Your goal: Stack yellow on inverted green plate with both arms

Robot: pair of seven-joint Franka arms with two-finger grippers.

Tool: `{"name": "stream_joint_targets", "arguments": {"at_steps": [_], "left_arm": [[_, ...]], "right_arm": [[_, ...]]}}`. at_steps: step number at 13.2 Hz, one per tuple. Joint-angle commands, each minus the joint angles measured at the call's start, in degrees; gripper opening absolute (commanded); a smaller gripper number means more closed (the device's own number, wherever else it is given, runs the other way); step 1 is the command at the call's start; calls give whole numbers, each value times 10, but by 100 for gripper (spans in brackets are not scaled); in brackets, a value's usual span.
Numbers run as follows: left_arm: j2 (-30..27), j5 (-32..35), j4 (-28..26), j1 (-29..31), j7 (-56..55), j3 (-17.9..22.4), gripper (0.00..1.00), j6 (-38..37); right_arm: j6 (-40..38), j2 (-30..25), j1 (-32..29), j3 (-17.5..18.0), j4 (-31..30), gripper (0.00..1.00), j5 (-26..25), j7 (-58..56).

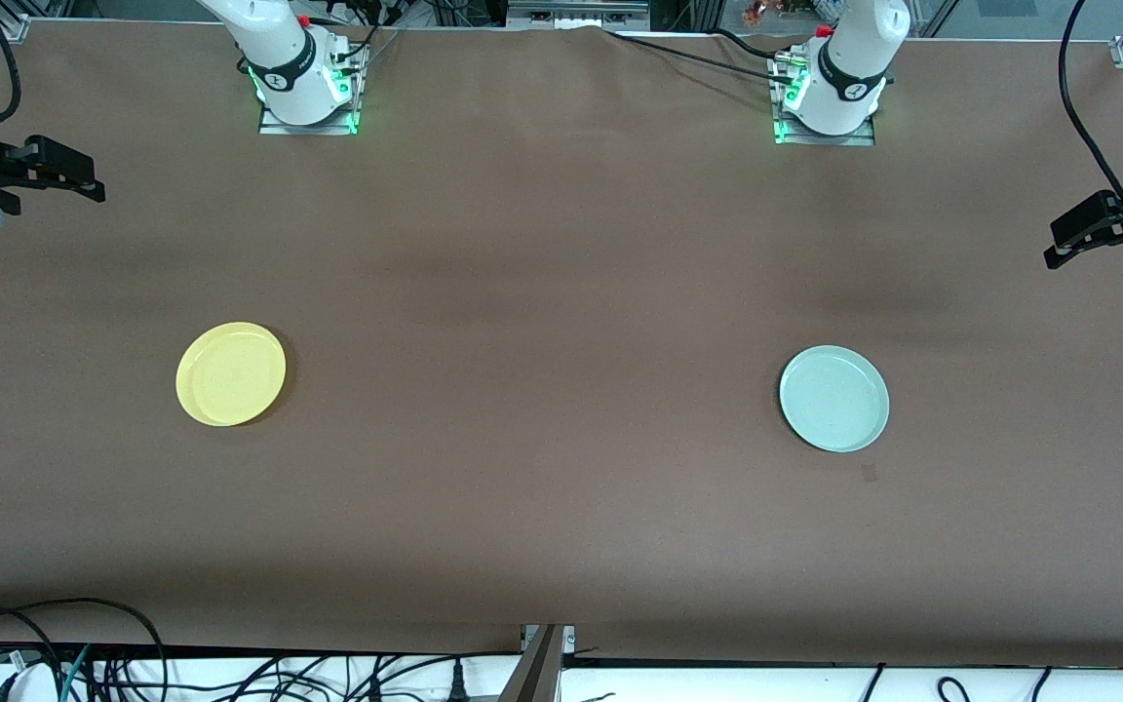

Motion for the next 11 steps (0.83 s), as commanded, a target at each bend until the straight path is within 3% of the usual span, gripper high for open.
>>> {"name": "stream_joint_targets", "arguments": {"at_steps": [1,11], "left_arm": [[11,-1,23,-3,8,5,100,-14],[10,-1,22,-2,8,5,100,-14]], "right_arm": [[-9,5,-7,3,12,100,1,3],[-8,5,-15,3,12,100,4,-1]]}}
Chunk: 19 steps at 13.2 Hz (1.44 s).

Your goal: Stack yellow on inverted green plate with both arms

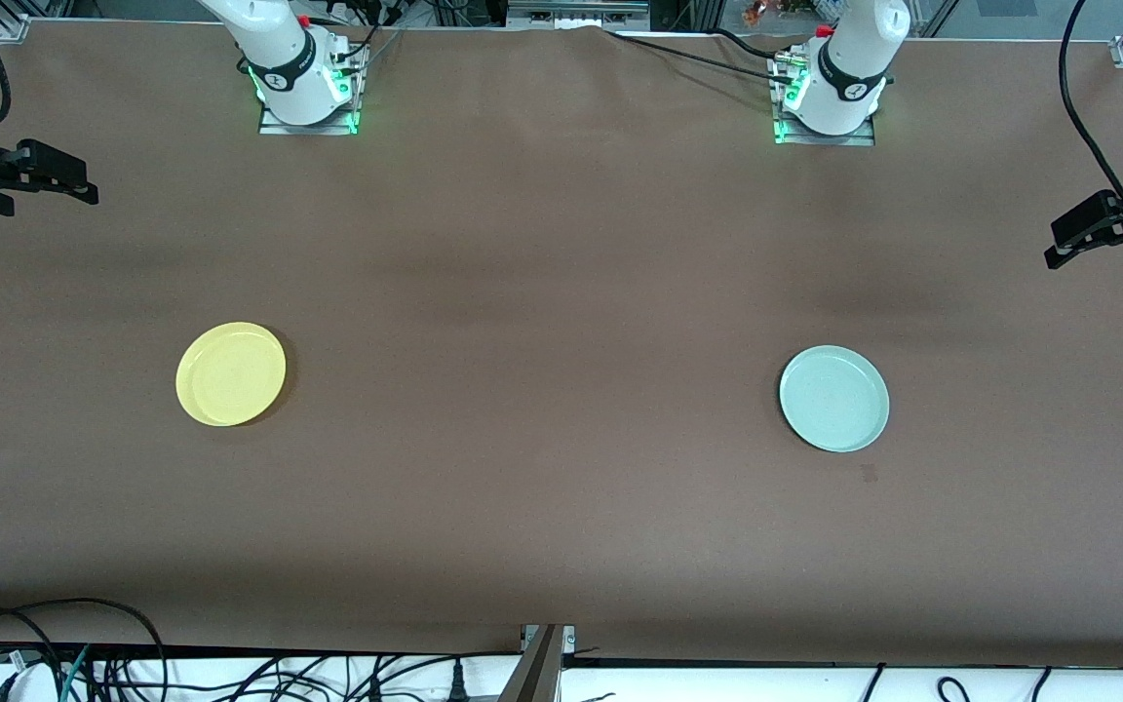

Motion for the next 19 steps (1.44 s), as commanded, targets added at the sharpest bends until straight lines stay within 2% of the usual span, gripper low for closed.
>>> {"name": "stream_joint_targets", "arguments": {"at_steps": [1,19], "left_arm": [[11,-1,21,-2,8,5,100,-14],[11,-2,22,-2,8,5,100,-14]], "right_arm": [[-8,3,-5,3,12,100,4,-1],[-9,3,-6,3,11,100,5,-2]]}}
